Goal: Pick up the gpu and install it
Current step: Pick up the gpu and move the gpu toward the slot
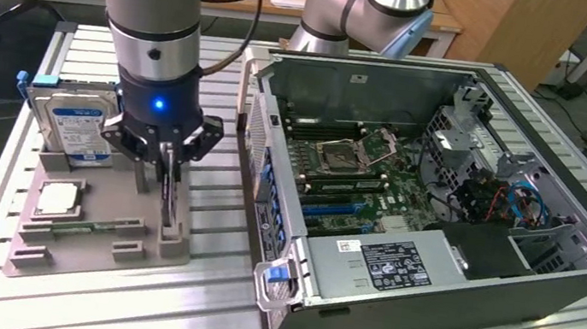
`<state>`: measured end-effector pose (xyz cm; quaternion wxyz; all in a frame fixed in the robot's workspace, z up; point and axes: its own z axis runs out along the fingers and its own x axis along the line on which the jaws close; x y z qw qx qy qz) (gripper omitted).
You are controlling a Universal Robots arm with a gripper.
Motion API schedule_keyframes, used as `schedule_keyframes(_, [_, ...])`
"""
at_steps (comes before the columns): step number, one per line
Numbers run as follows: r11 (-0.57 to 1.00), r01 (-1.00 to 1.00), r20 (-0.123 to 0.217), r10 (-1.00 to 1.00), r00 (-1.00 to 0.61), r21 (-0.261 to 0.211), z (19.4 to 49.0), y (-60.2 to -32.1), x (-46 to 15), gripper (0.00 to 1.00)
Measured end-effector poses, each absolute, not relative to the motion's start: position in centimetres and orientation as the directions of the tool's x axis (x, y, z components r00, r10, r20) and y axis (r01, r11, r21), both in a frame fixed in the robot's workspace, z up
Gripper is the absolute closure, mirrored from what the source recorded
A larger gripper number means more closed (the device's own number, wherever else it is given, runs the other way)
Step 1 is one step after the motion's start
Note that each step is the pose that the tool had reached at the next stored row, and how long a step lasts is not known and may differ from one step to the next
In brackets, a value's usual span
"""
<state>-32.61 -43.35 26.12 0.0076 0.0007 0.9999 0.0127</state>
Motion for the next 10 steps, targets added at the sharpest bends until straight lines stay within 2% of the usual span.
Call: schedule_keyframes(10, [1.000, 0.001, -0.015, 0.002, -1.000, 0.031, 26.81, -43.35, -32.61, 0.74])
